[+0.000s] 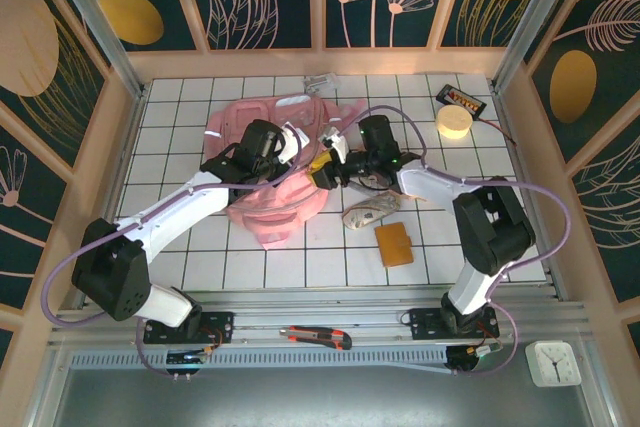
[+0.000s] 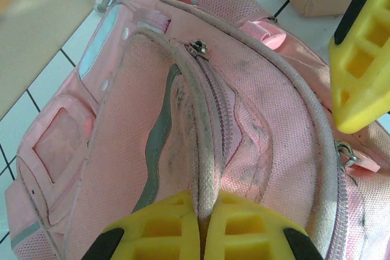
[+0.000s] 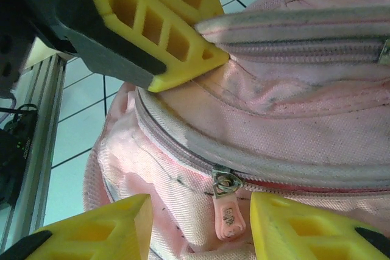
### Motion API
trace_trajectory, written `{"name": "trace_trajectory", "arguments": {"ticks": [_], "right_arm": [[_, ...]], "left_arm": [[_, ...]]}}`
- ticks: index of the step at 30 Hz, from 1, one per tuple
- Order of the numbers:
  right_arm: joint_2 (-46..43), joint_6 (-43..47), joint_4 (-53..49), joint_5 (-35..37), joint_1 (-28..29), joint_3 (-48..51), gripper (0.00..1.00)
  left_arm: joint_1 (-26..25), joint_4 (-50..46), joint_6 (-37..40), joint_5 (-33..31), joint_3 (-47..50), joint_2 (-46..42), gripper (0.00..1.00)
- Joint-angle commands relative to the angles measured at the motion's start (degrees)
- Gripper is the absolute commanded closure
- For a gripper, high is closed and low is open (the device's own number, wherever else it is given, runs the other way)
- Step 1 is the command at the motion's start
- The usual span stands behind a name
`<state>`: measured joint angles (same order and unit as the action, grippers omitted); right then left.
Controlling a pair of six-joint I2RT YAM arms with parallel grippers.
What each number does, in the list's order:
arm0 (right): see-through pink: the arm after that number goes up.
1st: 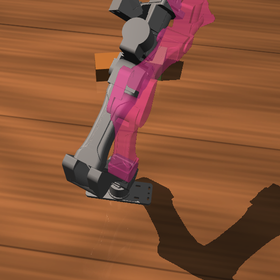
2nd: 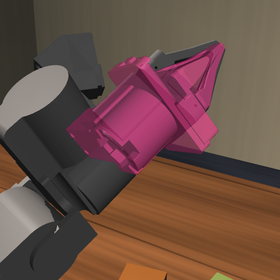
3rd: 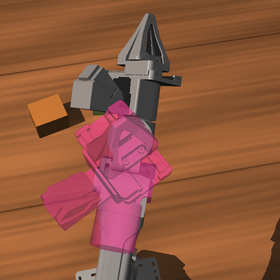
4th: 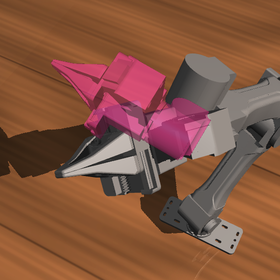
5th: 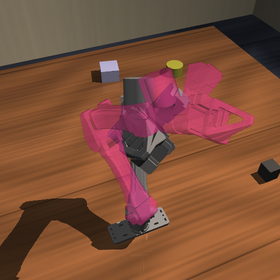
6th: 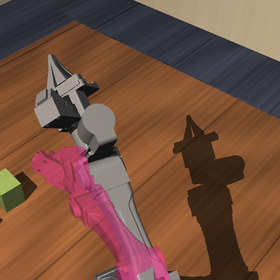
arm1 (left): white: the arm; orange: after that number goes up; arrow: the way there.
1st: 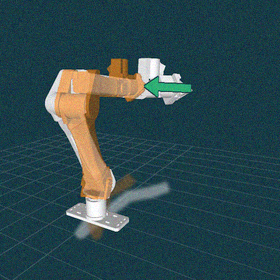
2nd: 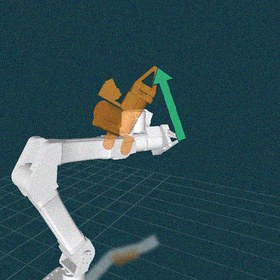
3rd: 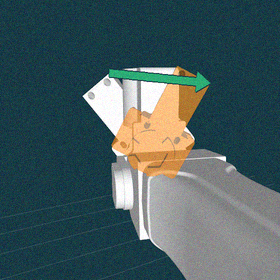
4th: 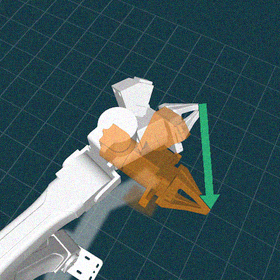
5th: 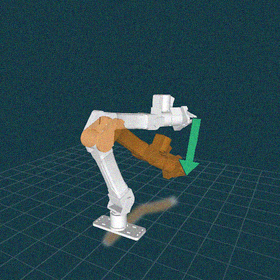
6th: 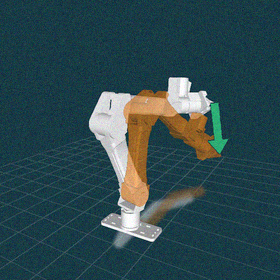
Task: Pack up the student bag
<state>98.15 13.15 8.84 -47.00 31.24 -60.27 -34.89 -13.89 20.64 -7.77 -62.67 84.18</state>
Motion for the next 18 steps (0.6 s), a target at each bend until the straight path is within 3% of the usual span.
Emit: {"name": "trace_trajectory", "arguments": {"ticks": [1,8,15,18], "right_arm": [[2.5,-0.1,1.4,0.0,0.9,-2.1,0.54],[6.2,-0.3,1.7,1.6,1.8,-5.0,0.58],[6.7,-0.5,1.7,2.6,1.4,-5.6,0.85],[5.9,-0.4,1.3,2.6,0.5,-5.0,0.92]], "left_arm": [[-0.5,7.2,1.3,1.1,-2.0,-1.6,1.0],[-0.5,7.2,1.8,1.4,-2.1,-1.5,1.0],[-0.5,7.2,2.2,1.4,-1.8,-1.5,1.0],[-0.5,7.2,2.5,1.2,-1.7,-1.5,1.0]]}}
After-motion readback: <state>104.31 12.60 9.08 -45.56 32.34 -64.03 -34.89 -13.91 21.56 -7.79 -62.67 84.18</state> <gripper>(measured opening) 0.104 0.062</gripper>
